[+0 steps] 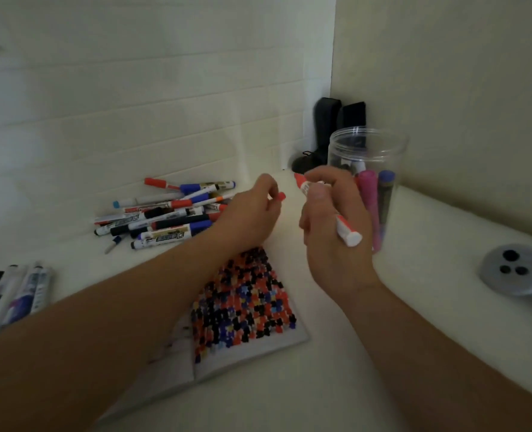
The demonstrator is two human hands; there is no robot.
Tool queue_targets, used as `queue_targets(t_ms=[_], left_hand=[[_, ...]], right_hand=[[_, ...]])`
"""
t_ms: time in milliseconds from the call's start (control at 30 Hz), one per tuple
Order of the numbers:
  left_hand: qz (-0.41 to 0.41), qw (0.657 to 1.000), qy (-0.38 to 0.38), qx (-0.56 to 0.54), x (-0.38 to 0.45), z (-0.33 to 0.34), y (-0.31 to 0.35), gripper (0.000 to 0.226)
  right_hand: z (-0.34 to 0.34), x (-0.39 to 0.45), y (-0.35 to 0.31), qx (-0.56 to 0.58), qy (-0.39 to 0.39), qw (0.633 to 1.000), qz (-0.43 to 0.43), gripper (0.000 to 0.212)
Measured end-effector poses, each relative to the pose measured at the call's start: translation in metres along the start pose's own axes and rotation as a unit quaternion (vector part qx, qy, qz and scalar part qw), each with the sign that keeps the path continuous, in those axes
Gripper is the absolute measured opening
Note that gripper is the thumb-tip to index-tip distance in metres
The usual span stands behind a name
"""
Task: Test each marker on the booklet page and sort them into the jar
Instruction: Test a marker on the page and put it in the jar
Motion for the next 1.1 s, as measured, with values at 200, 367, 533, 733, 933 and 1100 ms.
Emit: queue_targets(t_ms=[200,367,533,733,933,1100], left_hand=[[-0.031,0.996,-0.027,-0.082,-0.084,-0.045,-0.052,0.033],[-0.038,0.994,-0.091,-0.049,-0.143,-0.034,-0.08,0.02],[0.04,0.996,-0.077,0.021,-0.161,-0.022,-0.075,0.054],[0.035,0.996,-0.082,0.005,-0.161,-0.021,-0.075,0.069],[0.037,0.995,-0.094,0.003,-0.161,-0.021,-0.074,0.073],[0.036,0.994,-0.099,0.003,-0.159,-0.019,-0.078,0.074]], right_hand=[[0.018,0.0,0.018,0.154,-0.048,0.972,0.172,0.03],[0.057,-0.027,0.011,0.203,-0.246,0.916,0.245,0.023],[0.081,-0.07,-0.002,0.084,-0.408,0.877,0.239,0.015],[0.092,-0.083,0.0,-0.015,-0.372,0.896,0.241,0.029],[0.099,-0.09,-0.002,-0.052,-0.373,0.896,0.235,0.024],[0.099,-0.089,0.0,-0.056,-0.363,0.9,0.236,0.026]])
Point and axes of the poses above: each hand's wrist, its own x-axis towards the middle knuckle, its own z-axis out of the palm, y = z × x, the point moved 9 cm from there along x, towards the middle knuckle, and after that the axes turned 6 degrees about -y, right-handed, at the moved point
